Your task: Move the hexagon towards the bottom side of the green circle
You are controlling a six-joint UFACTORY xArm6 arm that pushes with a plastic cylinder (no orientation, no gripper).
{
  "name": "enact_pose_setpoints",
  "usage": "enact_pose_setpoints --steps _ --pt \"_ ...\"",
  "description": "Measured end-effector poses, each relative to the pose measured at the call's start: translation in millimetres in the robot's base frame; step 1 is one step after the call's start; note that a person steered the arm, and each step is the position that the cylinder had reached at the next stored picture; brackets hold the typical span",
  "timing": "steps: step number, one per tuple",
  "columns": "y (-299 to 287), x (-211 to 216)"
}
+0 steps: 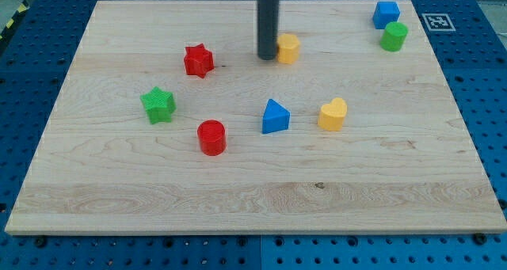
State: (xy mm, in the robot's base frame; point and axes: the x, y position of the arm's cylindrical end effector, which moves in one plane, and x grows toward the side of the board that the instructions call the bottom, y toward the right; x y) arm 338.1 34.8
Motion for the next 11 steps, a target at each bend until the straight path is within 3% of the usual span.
enact_pose_setpoints --steps 1,3,4,6,8,11 --pt "39 0" --pt "26 -5" --pt "23 -27" --pt "55 -30" --pt "101 5" --pt "129 7"
